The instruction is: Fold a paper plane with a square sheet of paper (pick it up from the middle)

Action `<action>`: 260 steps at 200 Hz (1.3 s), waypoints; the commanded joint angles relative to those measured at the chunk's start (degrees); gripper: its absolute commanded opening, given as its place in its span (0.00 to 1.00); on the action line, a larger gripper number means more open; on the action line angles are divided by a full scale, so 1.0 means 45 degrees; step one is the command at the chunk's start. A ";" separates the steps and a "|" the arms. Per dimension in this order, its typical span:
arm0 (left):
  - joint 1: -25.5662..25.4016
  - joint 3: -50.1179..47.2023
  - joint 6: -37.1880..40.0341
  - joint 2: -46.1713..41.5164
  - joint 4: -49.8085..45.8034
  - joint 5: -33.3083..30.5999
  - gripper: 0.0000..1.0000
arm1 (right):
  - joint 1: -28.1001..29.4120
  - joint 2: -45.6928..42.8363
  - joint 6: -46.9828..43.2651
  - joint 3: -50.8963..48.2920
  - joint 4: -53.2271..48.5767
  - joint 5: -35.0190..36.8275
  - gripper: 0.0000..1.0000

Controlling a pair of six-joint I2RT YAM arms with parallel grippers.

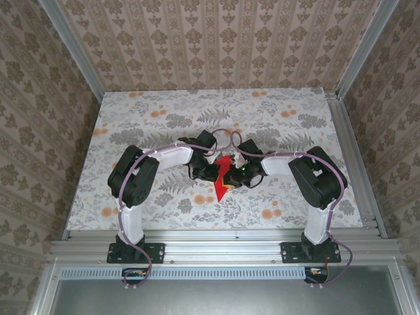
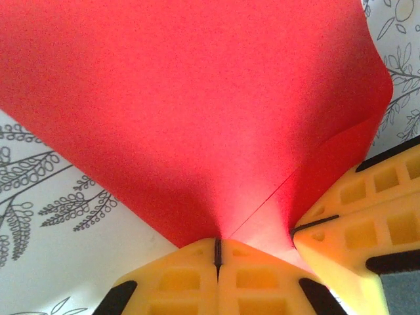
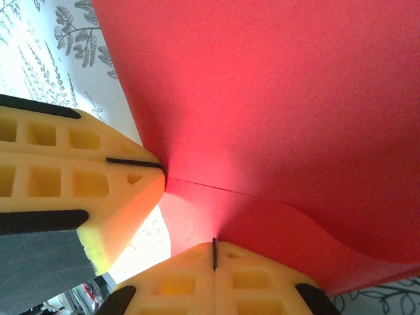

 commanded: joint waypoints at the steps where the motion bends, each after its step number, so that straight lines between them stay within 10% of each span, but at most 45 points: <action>1: -0.0011 -0.0147 0.0386 0.0970 -0.0720 -0.1398 0.06 | 0.0036 -0.0145 -0.0215 -0.0367 -0.1190 0.0623 0.06; 260: -0.0015 -0.0030 0.0584 0.1352 -0.0803 -0.1389 0.05 | 0.1643 -0.0868 0.0746 -0.1413 -0.0103 0.0299 0.07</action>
